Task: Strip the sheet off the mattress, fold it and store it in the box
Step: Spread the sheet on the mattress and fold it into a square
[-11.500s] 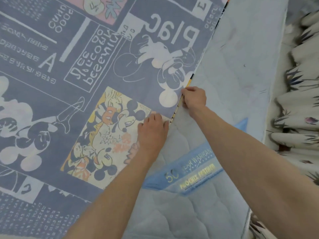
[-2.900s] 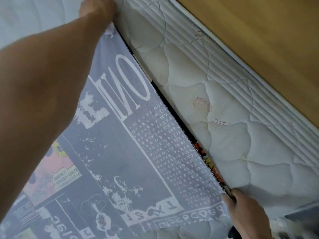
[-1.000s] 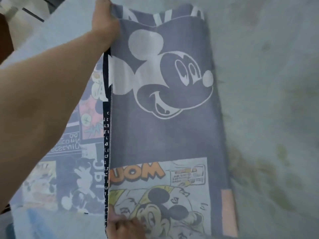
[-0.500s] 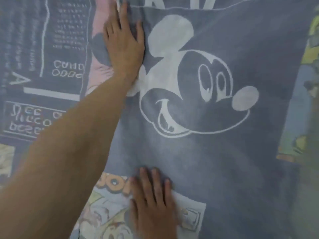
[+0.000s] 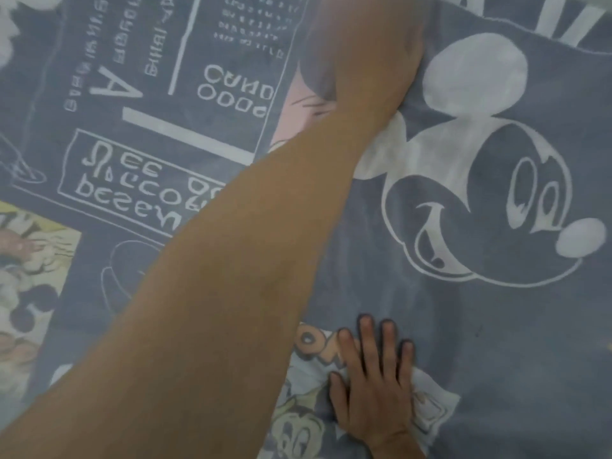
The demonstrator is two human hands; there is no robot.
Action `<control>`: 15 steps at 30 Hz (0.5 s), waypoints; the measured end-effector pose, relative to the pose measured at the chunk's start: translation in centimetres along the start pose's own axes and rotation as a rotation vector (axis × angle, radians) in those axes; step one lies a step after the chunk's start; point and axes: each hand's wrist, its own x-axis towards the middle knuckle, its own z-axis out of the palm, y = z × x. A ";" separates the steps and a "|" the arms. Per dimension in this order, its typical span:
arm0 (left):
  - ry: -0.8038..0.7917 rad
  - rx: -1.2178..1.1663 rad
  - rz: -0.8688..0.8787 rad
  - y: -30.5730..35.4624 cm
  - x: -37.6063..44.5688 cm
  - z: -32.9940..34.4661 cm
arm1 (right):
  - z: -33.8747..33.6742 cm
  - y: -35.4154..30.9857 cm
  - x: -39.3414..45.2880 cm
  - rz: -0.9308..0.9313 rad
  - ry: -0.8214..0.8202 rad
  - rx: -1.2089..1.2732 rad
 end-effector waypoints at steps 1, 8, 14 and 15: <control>-0.036 -0.023 0.008 0.0 -0.4 -0.7 | 0.3 0.3 0.0 -0.004 -0.004 -0.006; 0.158 -0.208 -0.140 -1.0 -24.7 -3.2 | 0.3 1.0 -0.2 -0.035 0.064 -0.031; -0.204 -0.313 -0.245 4.2 -58.8 -5.7 | -0.7 1.0 0.0 -0.023 0.064 -0.090; -0.331 -0.351 -0.311 5.9 -61.8 -6.3 | -1.3 1.1 0.2 -0.032 0.060 -0.075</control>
